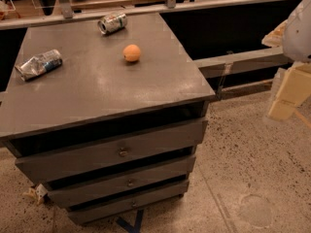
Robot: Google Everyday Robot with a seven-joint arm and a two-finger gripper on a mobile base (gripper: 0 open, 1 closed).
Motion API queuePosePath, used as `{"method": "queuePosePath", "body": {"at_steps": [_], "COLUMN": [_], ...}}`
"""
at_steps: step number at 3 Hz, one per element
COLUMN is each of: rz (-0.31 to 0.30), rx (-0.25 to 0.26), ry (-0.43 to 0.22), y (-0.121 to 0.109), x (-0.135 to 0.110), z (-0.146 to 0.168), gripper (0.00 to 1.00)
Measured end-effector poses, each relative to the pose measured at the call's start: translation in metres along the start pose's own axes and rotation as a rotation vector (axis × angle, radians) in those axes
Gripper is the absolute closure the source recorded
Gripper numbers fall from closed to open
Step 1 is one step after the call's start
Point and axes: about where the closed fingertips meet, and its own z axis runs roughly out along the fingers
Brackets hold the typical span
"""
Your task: Move orange near redbull can
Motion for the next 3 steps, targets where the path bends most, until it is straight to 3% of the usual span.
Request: {"method": "queuePosePath", "body": {"at_steps": [1,2,3], "rz": [0.0,0.072,0.233], "rx": [0.0,0.023,0.062], "ry": [0.0,-0.055,-0.199], "y": [0.0,-0.007,-0.026], "x": [0.0,-0.002,-0.001], "z": [0.0,-0.001,0.004], "gripper": [0.0,0.0,0.0]}}
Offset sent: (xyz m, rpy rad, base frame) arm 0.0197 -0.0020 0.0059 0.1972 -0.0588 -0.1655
